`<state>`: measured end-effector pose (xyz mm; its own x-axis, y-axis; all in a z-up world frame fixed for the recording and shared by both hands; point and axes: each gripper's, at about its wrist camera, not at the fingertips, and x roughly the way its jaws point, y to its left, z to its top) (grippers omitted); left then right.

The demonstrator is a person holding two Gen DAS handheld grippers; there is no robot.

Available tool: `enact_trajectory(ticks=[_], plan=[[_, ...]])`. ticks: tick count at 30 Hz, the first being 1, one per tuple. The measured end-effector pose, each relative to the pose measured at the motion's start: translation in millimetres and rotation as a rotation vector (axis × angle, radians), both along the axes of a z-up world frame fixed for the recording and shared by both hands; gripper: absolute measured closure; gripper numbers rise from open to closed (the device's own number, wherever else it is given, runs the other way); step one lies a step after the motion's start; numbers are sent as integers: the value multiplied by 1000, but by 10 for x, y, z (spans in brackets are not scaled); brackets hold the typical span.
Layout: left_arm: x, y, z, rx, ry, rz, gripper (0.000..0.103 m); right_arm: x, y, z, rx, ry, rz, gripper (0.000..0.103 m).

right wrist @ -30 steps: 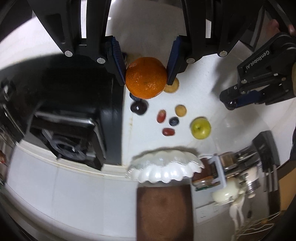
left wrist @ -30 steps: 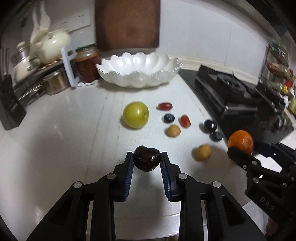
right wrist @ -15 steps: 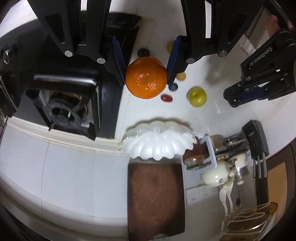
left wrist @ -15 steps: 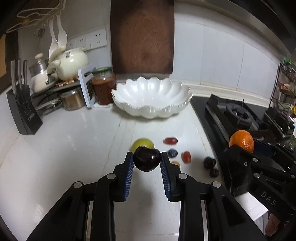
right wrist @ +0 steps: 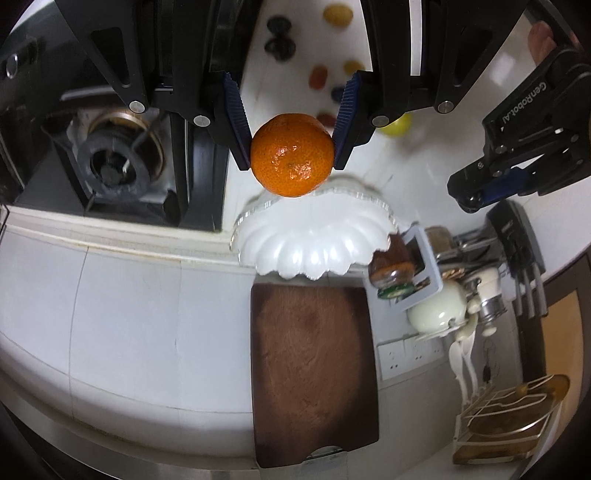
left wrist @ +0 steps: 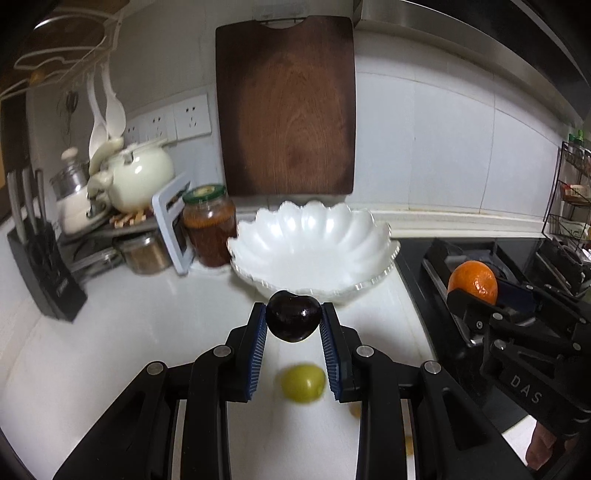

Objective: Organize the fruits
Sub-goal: 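Carry the cherry and mandarin in both tools over the white bowl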

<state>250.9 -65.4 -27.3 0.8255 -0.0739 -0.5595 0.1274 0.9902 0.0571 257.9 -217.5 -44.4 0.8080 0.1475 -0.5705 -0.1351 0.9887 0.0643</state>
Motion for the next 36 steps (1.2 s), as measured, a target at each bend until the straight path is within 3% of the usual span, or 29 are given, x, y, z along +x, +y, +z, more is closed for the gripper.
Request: enact_trajectory(ticks=[15,36], plan=[[867,176,202,-15,10,-26,74,810,146,258,-27,-29,-43,58],[2101,300,85,-12,137,-1,74,2154,218,6,-28,172,-29,58]])
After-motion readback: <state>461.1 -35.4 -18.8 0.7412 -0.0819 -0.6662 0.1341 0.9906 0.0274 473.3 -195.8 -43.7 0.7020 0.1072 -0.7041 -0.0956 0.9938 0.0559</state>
